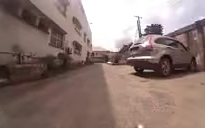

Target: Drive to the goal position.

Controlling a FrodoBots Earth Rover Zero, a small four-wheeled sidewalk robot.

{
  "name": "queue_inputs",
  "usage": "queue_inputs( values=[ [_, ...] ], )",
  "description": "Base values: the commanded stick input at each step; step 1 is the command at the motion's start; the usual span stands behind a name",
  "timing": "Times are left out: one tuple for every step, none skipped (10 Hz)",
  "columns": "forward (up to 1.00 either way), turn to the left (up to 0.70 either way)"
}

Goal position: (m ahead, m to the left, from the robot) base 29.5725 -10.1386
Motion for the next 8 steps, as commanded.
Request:
queue_inputs(
  values=[
    [0.5, 0.01],
    [0.5, 0.01],
    [0.5, 0.01],
    [0.5, 0.01],
    [0.5, 0.01],
    [0.5, 0.01],
    [0.5, 0.01],
    [0.5, 0.01]
  ],
)
